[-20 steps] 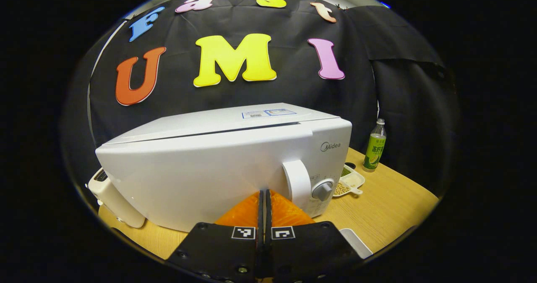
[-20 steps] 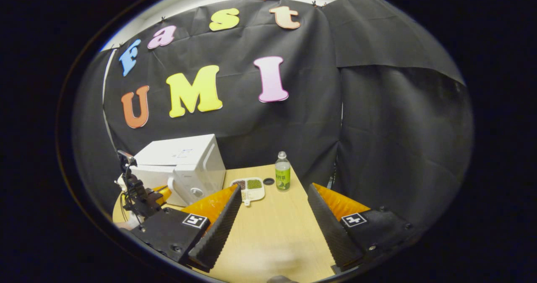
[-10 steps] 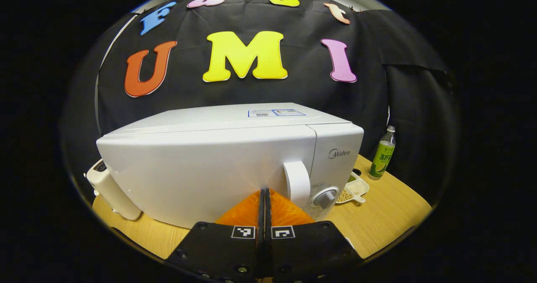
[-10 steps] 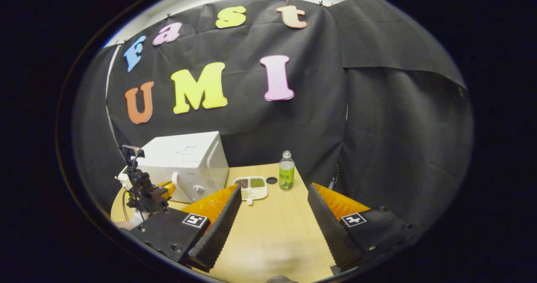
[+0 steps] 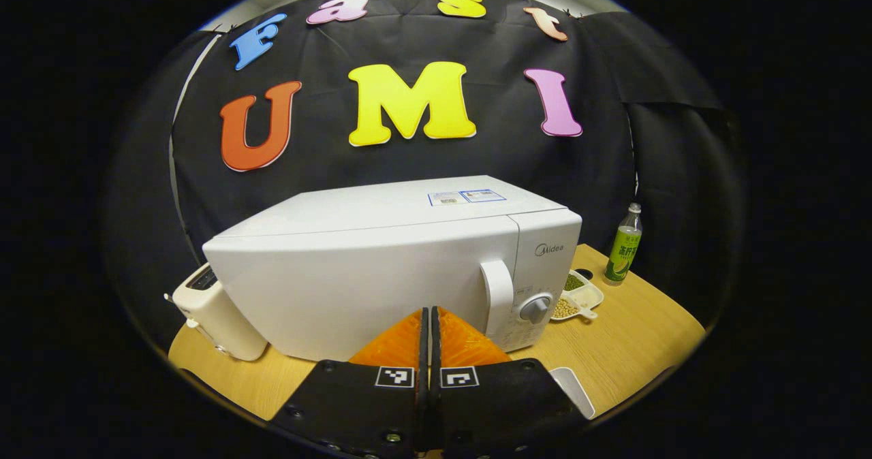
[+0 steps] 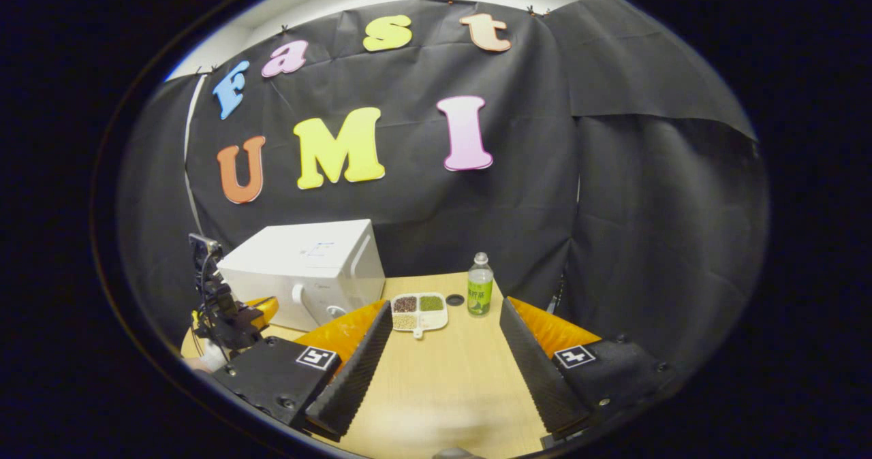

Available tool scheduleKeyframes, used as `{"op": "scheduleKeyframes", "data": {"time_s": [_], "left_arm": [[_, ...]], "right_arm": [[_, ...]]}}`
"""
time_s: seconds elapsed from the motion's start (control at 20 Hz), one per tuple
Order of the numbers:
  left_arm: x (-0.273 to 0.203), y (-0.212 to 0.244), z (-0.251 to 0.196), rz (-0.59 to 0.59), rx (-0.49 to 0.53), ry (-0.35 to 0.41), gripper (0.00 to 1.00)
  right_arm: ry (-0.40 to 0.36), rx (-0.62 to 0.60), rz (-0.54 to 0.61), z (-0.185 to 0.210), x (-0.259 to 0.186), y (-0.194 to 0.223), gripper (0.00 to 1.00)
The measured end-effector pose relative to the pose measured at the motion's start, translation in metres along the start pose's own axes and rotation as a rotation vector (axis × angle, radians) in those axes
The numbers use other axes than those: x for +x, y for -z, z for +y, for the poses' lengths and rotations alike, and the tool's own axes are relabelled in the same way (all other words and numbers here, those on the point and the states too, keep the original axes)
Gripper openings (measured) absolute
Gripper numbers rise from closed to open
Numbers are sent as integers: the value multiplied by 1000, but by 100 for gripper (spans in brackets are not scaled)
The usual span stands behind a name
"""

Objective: Open the microwave oven with the left hand, put the food in, and close the microwave oven.

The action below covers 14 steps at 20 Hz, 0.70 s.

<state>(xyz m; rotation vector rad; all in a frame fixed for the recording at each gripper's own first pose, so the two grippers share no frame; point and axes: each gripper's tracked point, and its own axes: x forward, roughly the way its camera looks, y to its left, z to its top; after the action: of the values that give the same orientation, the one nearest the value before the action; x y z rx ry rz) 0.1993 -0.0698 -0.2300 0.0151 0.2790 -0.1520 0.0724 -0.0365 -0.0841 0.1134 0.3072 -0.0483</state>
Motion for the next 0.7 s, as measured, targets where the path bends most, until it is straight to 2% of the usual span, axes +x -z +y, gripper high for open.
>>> {"op": "scheduleKeyframes", "data": {"time_s": [0.05,0.1,0.15,0.2,0.25,0.3,0.35,0.4,0.5,0.55,0.6,0.65,0.7], "left_arm": [[-8,-2,-3,2,4,9,0],[-12,-2,-8,11,8,21,0],[-22,-2,-11,25,17,25,33],[-23,-2,-12,25,34,14,65],[-35,-6,-12,17,53,-7,97],[-43,-12,-15,5,70,-18,96],[-47,-17,-19,-9,75,-20,96],[-52,-20,-23,-18,77,-27,96],[-62,-26,-27,-31,89,-36,96],[-67,-30,-29,-34,90,-36,96],[-72,-33,-31,-40,83,-28,96],[-79,-36,-33,-47,78,-23,97],[-87,-41,-31,-55,78,-20,97]], "right_arm": [[-14,1,-3,1,0,0,92],[-32,1,-4,2,0,-1,100],[-50,-4,-6,2,1,1,100],[-68,-11,-7,2,2,0,92],[-88,-17,-7,1,2,1,92],[-107,-25,-8,1,2,0,92],[-121,-34,-12,-2,2,0,100],[-128,-42,-16,-4,3,-1,92],[-147,-45,-19,-4,2,-4,92],[-154,-46,-24,-3,0,-5,100],[-153,-46,-28,-2,-3,-6,92],[-151,-43,-39,-1,-5,-9,92],[-145,-35,-48,0,-10,-12,100]]}}
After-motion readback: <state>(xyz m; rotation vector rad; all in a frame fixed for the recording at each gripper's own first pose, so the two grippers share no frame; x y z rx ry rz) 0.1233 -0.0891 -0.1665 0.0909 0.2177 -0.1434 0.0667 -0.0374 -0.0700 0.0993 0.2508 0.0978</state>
